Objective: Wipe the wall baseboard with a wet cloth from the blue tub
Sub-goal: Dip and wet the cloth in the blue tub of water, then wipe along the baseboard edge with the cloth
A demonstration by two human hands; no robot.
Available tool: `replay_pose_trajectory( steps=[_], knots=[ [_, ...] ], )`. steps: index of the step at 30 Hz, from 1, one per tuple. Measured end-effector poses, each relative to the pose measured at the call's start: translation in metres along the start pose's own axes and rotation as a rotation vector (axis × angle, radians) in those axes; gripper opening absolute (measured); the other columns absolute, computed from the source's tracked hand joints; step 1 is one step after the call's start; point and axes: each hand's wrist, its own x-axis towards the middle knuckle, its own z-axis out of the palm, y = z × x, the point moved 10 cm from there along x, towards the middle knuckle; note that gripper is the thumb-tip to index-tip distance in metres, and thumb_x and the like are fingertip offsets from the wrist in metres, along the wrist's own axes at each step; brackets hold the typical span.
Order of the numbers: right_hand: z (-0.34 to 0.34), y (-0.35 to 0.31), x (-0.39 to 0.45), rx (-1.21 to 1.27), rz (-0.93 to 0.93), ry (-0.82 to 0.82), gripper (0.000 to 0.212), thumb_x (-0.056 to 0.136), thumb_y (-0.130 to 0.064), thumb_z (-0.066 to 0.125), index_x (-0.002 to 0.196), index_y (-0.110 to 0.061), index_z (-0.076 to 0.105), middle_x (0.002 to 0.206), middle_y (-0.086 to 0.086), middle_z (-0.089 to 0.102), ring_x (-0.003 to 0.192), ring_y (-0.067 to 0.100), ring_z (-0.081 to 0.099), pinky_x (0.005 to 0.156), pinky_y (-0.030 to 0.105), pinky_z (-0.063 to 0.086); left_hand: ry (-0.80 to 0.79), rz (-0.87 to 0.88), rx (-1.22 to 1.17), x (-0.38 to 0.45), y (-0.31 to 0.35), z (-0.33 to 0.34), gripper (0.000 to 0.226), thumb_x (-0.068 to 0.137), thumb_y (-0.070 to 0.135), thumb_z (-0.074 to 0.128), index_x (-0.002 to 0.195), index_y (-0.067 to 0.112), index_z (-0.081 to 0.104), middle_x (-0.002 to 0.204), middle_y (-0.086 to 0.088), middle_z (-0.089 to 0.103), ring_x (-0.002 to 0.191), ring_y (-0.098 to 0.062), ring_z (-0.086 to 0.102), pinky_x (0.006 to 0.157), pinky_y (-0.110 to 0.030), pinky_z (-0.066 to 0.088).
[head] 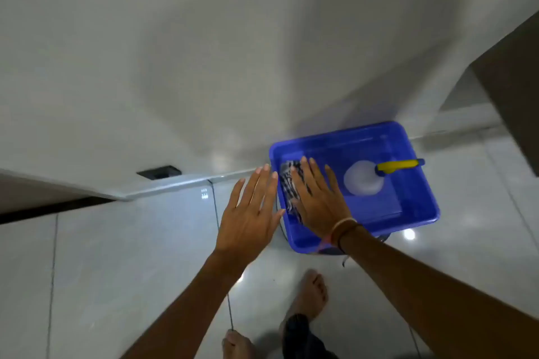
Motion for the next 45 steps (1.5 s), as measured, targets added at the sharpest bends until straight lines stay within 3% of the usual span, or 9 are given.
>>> replay_pose_trajectory(
  steps=[7,17,25,28,32,37,40,42,45],
  knots=[
    [0.141,0.009,0.054,0.189,0.057,-0.090,0.066,0.102,-0.042,0.035,0.161,-0.019,0.016,0.170,0.016,0.013,0.158,0.036,0.011,0.124,0.063,0.016,-0.134,0.101,0.015,0.029,-0.003,0.135,0.068,0.108,0.045,0.034,0.158,0.001,0.046,0.165,-0.021,0.041,0.153,-0.034,0.038,0.125,-0.051,0.040],
    [0.121,0.030,0.064,0.594,0.286,-0.058,0.064,0.093,0.011,0.043,0.153,-0.008,0.037,0.167,0.018,0.020,0.157,0.037,0.015,0.129,0.047,0.014,-0.084,0.326,0.151,0.013,-0.071,0.103,0.071,0.112,0.049,0.027,0.158,-0.003,0.045,0.166,-0.022,0.038,0.155,-0.034,0.035,0.126,-0.052,0.038],
    [0.062,-0.095,-0.005,1.236,0.975,1.043,0.059,0.093,-0.002,0.040,0.146,-0.027,0.050,0.155,0.015,0.048,0.123,0.051,0.060,0.095,0.069,0.050,0.026,0.751,0.336,0.016,-0.166,0.075,0.068,0.115,0.045,0.030,0.156,-0.007,0.046,0.164,-0.026,0.041,0.151,-0.039,0.041,0.120,-0.054,0.045],
    [0.134,-0.205,0.014,1.732,1.179,1.236,0.061,0.095,-0.003,0.041,0.146,-0.035,0.049,0.101,0.019,0.071,0.057,0.026,0.060,0.053,0.050,0.055,0.101,0.870,0.348,0.013,-0.185,0.076,0.068,0.115,0.043,0.028,0.154,-0.008,0.049,0.162,-0.027,0.044,0.149,-0.040,0.044,0.120,-0.055,0.044],
    [0.246,-0.292,0.076,2.138,1.356,1.276,0.058,0.102,0.010,0.035,0.142,-0.026,0.055,0.054,-0.009,0.059,0.040,0.003,0.042,0.037,0.020,0.042,0.102,1.060,0.476,0.014,-0.191,0.108,0.068,0.116,0.043,0.025,0.159,-0.007,0.040,0.167,-0.026,0.034,0.155,-0.039,0.034,0.125,-0.057,0.036],
    [0.334,-0.258,0.145,2.167,1.273,1.255,0.056,0.098,0.009,0.034,0.132,-0.025,0.063,0.058,-0.012,0.057,0.048,0.005,0.048,0.048,0.022,0.045,0.203,1.197,0.795,0.032,-0.188,0.152,0.077,0.113,0.054,0.027,0.158,-0.007,0.041,0.164,-0.027,0.039,0.151,-0.039,0.040,0.128,-0.058,0.028],
    [0.353,-0.202,0.169,1.932,1.192,1.238,0.054,0.092,0.003,0.037,0.143,-0.006,0.053,0.111,-0.010,0.073,0.098,0.012,0.070,0.090,0.027,0.055,0.286,1.233,0.945,0.038,-0.188,0.166,0.079,0.113,0.052,0.022,0.160,-0.010,0.035,0.165,-0.029,0.036,0.152,-0.040,0.038,0.129,-0.056,0.018],
    [0.355,-0.159,0.186,1.782,1.131,1.200,0.051,0.097,-0.002,0.039,0.147,0.000,0.046,0.149,0.005,0.055,0.138,0.028,0.054,0.119,0.043,0.041,0.323,1.224,1.021,0.042,-0.189,0.174,0.080,0.113,0.052,0.024,0.162,-0.011,0.028,0.168,-0.029,0.029,0.155,-0.040,0.032,0.130,-0.055,0.013],
    [0.369,-0.097,0.200,1.673,1.210,1.131,0.051,0.105,-0.004,0.039,0.155,-0.006,0.033,0.165,0.014,0.031,0.154,0.029,0.028,0.129,0.043,0.021,0.388,1.231,1.131,0.042,-0.191,0.180,0.082,0.110,0.052,0.027,0.163,-0.010,0.025,0.170,-0.028,0.025,0.157,-0.039,0.028,0.129,-0.055,0.010]
  ],
)
